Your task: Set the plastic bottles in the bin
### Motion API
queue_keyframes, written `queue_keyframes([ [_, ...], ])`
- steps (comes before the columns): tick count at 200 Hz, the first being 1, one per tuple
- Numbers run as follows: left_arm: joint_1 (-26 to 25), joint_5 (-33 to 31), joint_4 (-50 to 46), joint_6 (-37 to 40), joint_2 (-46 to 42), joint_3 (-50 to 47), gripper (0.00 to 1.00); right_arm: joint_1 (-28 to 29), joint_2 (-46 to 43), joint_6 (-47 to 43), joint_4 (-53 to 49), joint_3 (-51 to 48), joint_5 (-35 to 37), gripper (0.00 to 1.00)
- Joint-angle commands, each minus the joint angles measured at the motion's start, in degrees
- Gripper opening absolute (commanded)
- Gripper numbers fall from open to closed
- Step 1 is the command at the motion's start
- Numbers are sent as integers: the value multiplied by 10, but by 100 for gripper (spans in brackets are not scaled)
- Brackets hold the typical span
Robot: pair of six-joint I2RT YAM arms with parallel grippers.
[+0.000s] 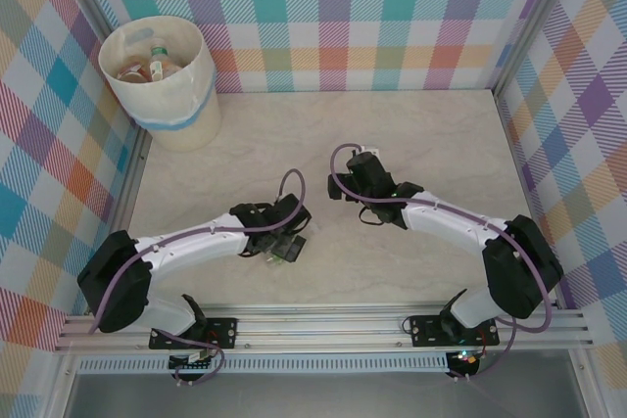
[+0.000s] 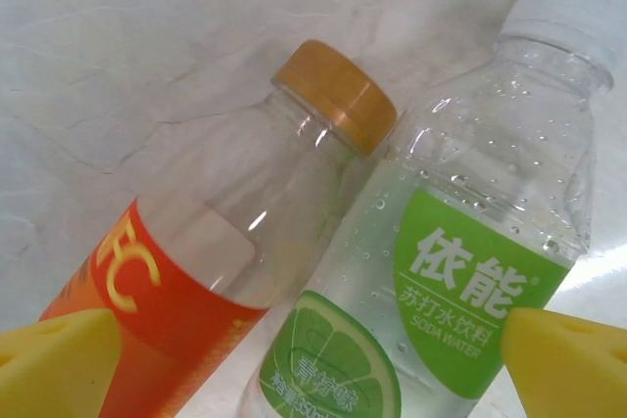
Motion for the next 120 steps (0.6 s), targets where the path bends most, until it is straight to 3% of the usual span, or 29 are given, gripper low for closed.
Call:
queue_keyframes([
  [1, 8, 34, -3, 31, -21, -12, 99, -4, 3, 8, -9, 17, 13, 100],
  [24, -13, 100, 41, 34, -71, -32, 99, -4, 4, 17, -14, 17, 15, 100],
  [64, -21, 126, 1, 6, -73, -32, 99, -4, 12, 32, -20, 24, 14, 100],
  [120, -18, 68, -5, -10, 56, -2, 100, -4, 17, 46, -26, 31, 10, 100],
])
